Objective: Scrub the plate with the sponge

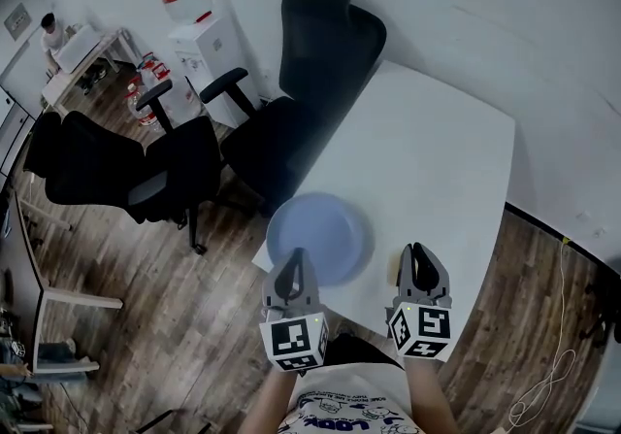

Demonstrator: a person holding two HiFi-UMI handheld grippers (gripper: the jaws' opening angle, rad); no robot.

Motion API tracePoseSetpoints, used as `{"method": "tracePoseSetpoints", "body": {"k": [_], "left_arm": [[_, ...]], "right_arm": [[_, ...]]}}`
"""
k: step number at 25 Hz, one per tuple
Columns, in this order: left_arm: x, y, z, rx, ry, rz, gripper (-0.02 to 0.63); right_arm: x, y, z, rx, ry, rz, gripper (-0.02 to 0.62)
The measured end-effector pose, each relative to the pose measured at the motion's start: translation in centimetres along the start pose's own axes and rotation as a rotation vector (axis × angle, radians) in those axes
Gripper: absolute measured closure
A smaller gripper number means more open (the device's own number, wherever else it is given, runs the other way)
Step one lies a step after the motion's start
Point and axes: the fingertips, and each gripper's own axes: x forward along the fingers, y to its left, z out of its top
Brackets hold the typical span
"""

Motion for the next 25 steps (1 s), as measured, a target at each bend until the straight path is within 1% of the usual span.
{"method": "tracePoseSetpoints", "body": {"k": [5,11,15,18,25], "left_arm": [[2.3,-0.9,-0.7,0.001,0.034,-0.026,0.592],[4.8,-1.9,-1.6,0.016,0.076,-0.097,0.592],[6.9,-2.5,-2.2,0.022,0.102,-0.164,0.592],[8.8,-2.8,-3.0,0.013,0.126,-0.203,0.592],[11.2,-3.1,-6.0,-0.012,0.231,-0.264,0.592]], "right_arm": [[1.3,-1.7,-0.8,0.012,0.025,-0.034,0.568],[1.9,-3.7,-2.3,0.028,0.071,-0.110,0.568],[2.4,-4.2,-3.9,0.016,0.120,-0.151,0.568],[3.1,-4.7,-5.2,0.021,0.154,-0.189,0.568],[3.6,-5.2,-9.0,0.022,0.284,-0.248,0.566]]}}
